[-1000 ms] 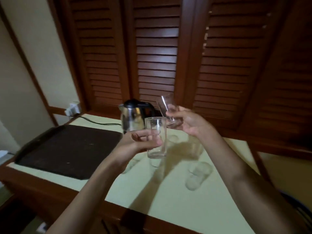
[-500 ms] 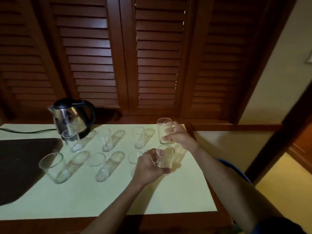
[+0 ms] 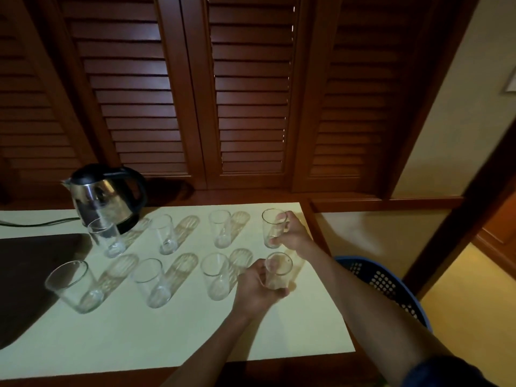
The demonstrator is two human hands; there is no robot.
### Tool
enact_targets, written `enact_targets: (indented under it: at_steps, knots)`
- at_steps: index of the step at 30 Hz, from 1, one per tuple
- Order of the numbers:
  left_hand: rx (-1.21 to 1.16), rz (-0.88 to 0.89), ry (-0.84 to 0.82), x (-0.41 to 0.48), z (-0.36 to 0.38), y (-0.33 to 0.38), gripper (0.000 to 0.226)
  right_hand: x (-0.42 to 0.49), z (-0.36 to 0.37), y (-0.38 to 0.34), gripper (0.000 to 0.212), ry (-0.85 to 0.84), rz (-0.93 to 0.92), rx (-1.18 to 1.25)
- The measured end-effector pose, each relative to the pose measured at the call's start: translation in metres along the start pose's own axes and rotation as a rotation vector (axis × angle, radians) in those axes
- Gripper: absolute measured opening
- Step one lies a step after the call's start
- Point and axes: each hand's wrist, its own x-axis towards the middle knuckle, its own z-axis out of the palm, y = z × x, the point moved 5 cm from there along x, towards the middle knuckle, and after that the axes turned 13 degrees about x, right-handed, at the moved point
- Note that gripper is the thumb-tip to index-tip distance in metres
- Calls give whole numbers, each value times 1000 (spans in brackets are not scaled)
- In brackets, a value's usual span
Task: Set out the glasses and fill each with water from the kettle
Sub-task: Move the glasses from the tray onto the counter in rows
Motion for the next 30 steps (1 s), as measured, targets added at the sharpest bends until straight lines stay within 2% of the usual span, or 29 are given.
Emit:
enact_targets:
  at_steps: [4,6,8,10,12,14,17,20,24,30]
  knots:
    - [170,59,-96,0,-11,9,83,-4,-6,-8,94,-43,15,-50]
    - [219,68,-120,0,-31,14,95,-9,-15,-28,95,17,-44,-115]
    - [215,47,-68,1,-68,20,93,-15,-18,-57,85,121,-171,-236]
    - [258,76,67,4,-119,30,72,-23,-4,-88,71,160,-316,-337]
    - [293,83,218,7,-178,37,52,-28,28,-114,54,127,-416,-377]
    - [370,75,342,12,-234,36,42,-30,69,-136,37,82,-488,-350]
    - [483,53,461,21,-306,20,40,-26,135,-164,23,-6,-555,-249]
    - [668,43,540,35,-366,-8,36,-11,201,-187,18,-121,-529,-142]
    - [826,-22,482,72,-427,-50,32,21,274,-203,32,-250,-406,-63]
    - [862,-28,395,128,-474,-94,35,76,344,-211,66,-258,-323,-116]
